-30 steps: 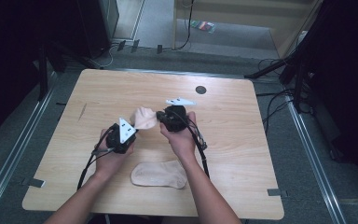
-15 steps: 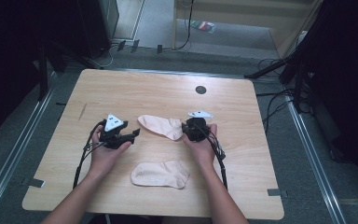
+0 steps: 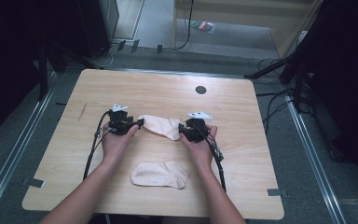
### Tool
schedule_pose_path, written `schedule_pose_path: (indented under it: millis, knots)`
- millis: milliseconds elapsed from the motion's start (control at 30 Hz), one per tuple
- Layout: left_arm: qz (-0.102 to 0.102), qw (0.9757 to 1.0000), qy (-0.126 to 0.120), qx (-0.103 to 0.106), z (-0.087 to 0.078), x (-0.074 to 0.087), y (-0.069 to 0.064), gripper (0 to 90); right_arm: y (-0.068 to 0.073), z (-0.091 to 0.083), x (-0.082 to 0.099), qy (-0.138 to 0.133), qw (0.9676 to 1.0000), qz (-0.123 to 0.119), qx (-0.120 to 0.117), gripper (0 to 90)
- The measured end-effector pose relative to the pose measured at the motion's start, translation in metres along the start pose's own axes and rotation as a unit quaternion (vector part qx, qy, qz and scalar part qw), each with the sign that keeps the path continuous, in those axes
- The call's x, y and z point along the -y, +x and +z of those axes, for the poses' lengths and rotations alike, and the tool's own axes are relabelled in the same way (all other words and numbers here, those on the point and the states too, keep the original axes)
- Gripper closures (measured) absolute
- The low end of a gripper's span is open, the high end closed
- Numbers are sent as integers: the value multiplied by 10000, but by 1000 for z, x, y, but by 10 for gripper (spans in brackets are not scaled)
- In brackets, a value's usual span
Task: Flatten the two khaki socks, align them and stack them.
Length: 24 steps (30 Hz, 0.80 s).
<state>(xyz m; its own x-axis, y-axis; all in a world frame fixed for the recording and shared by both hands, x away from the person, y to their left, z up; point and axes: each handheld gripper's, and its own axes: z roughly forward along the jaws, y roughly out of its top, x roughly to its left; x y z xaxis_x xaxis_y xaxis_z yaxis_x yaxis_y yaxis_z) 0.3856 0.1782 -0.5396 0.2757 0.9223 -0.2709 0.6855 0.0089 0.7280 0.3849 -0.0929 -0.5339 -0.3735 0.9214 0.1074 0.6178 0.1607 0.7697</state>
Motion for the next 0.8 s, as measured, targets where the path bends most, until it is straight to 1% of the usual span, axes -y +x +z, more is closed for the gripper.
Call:
schedule_pose_path:
  millis: [33,100,133,167,233,267,300,333,400,433,467,500,533,600,667,700,733,767,800]
  knots:
    - [56,10000,42,-69,0,1,-2,446,1,2,1,34,10000,-10,-38,552]
    - [194,9996,99,-191,1,3,-3,456,3,3,2,53,10000,-58,-48,636]
    - [310,9990,153,-274,1,4,-3,473,3,4,2,88,9999,-79,-54,698]
    - [394,9985,174,-345,1,5,-4,502,4,4,3,130,9998,-97,-64,750]
    - [551,9973,182,-457,-1,9,-4,559,4,5,4,196,9997,-118,-58,815]
    - [560,9972,165,-471,-2,10,-3,605,4,5,5,234,9996,-125,-79,847]
    - [573,9971,166,-476,-3,11,-3,653,3,6,7,239,9996,-126,-85,868]
    - [593,9970,176,-470,-4,12,-3,653,3,6,7,239,9996,-126,-85,868]
    - [704,9961,187,-498,-5,13,-3,729,3,6,7,231,9996,-106,-79,879]
    - [730,9960,185,-486,-6,14,-3,777,4,6,7,225,9997,-104,-41,881]
    - [765,9961,209,-388,-6,15,-3,843,4,5,7,215,9997,-100,-16,883]
    - [824,9954,235,-418,-7,16,-4,900,3,5,7,222,9997,-73,-31,884]
    - [879,9949,202,-453,-8,17,-4,900,3,5,7,220,9997,-69,-6,884]
    - [922,9946,183,-432,-10,19,-3,900,0,5,7,206,9998,7,48,884]
    - [885,9949,151,-449,-12,21,0,900,-3,4,8,182,9998,45,40,884]
    - [797,9960,112,-397,-14,21,2,900,-5,3,8,167,9999,15,-40,884]
    - [719,9969,12,-329,-15,21,3,900,-4,3,8,179,9997,-16,-135,883]
    - [631,9975,-79,-294,-16,20,5,900,-4,3,9,180,9995,-126,-218,882]
    - [512,9983,-196,-184,-17,18,6,864,-3,3,9,186,9993,-229,-248,882]
